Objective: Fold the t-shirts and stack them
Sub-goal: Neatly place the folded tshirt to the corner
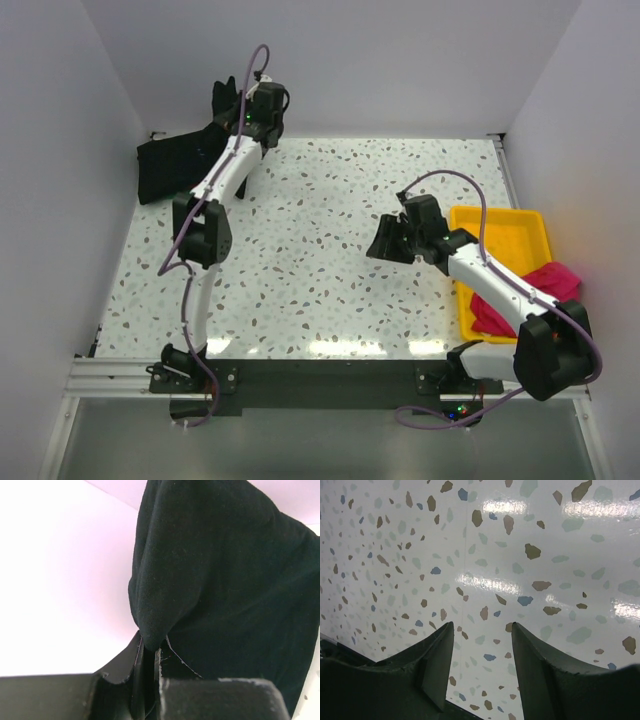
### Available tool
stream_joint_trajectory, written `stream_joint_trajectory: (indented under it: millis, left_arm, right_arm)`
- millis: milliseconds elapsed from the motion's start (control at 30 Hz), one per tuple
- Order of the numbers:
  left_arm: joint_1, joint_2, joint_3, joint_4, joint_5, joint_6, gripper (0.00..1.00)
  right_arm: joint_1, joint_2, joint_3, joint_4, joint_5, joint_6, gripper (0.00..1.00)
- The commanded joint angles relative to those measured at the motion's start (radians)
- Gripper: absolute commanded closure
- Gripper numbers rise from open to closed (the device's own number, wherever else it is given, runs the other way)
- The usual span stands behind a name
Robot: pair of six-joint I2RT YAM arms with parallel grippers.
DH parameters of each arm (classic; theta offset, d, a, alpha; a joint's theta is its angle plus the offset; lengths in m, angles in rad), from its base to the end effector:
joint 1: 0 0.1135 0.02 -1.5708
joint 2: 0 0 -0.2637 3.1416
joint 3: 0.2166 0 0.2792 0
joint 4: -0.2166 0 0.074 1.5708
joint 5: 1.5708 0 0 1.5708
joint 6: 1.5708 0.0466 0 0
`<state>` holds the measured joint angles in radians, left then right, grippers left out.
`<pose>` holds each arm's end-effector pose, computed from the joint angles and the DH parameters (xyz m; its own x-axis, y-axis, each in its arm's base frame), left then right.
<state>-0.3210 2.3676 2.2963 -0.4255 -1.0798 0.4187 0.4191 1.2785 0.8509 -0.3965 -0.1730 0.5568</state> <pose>0.5531 -0.1406 0.2925 -0.6518 0.4188 -0.6323 -0.3523 0.5711 0.7414 0.2694 0.1288 0.2195 -0.8374 0.1968 -0.5099 -0.0767 0.8813 0.4662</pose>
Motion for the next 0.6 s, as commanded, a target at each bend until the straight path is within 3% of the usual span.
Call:
stream_joint_trajectory:
  millis: [0, 567]
  left_arm:
    - [0.01, -0.122, 0.031, 0.142, -0.048, 0.091, 1.0]
    - [0.045, -0.24, -0.054, 0.2, -0.023, 0.121, 1.0]
  right_arm:
    - [0.01, -0.002, 0.046, 0.011, 0.012, -0.003, 0.47]
    - [0.04, -0.001, 0.073, -0.01, 0.04, 0.003, 0.47]
